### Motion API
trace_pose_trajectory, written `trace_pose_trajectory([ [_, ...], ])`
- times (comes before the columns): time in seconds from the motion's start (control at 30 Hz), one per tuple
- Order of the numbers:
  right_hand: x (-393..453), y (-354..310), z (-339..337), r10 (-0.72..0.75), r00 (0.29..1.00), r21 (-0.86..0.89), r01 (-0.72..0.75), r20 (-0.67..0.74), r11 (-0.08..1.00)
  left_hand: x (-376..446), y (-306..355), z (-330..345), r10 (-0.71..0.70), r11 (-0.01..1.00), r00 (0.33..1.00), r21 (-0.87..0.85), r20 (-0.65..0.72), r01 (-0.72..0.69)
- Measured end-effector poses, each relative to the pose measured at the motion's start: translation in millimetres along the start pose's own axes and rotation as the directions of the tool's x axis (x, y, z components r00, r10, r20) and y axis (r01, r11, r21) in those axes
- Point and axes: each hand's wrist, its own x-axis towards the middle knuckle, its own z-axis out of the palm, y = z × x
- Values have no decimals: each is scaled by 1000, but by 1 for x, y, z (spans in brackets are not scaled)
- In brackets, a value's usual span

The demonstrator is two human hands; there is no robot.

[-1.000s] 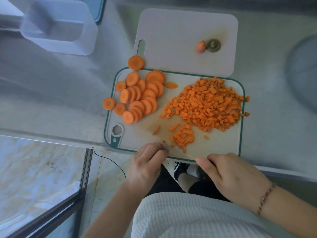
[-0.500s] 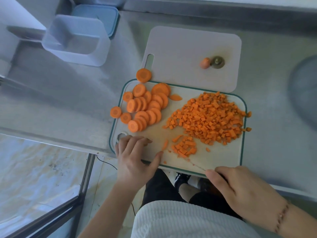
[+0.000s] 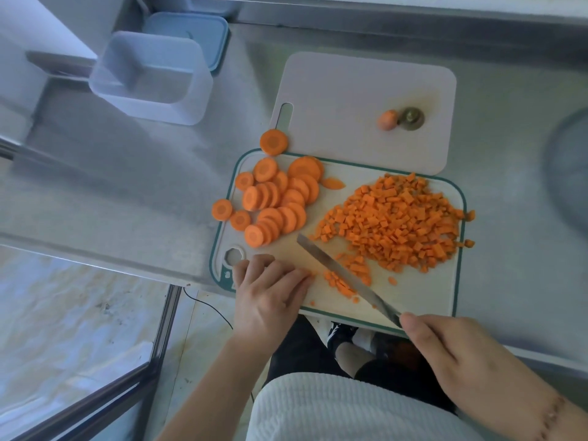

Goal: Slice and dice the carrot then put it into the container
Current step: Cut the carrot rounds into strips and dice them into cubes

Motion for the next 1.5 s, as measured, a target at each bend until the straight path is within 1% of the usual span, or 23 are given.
trace_pose_trajectory([
  [0.1, 1, -8, 8, 2, 998, -22, -1, 55, 1000, -4, 1, -1, -40, 999, 998, -12, -43, 40],
  [0.17, 1, -11, 13, -3, 998, -33, 6, 66, 999, -6, 5, 0, -60, 998, 997, -16, -52, 59],
  [0.4, 5, -15, 24, 0, 1000, -233, 8, 31, 972, -13, 11, 3, -83, 996, 995, -37, -54, 81],
  [0.47, 10, -17, 27, -12, 1000, -252, 16, 18, 968, -14, 9, 4, -86, 995, 995, -62, -45, 83],
  [0.6, 13, -18, 28, -41, 999, -179, 44, 20, 983, -13, 10, 3, -118, 989, 993, -97, -17, 116],
  [0.67, 10, -19, 26, -44, 999, -167, 47, 24, 985, -12, 11, 2, -149, 984, 989, -98, -25, 146],
  [0.8, 8, -19, 27, -32, 999, -194, 40, 43, 980, -15, 10, 1, -185, 978, 981, -107, -57, 178],
  [1.0, 15, -23, 30, -25, 997, -251, 41, 68, 967, -14, 13, -1, -184, 978, 983, -100, -17, 181],
  [1.1, 22, -25, 34, -59, 997, -235, 66, 39, 970, -14, 13, -1, -175, 982, 985, -82, -17, 173],
  [1.23, 15, -4, 22, -55, 998, -71, 55, -7, 996, -12, 14, 1, -158, 987, 987, -45, -8, 157],
  [1.3, 5, 12, 10, -39, 998, -24, 38, -39, 999, -6, 19, 6, -145, 989, 989, -41, 10, 145],
  [1.5, -17, 55, -13, -61, 993, -31, 58, -98, 998, 25, 38, 26, -122, 989, 989, -70, 82, 128],
])
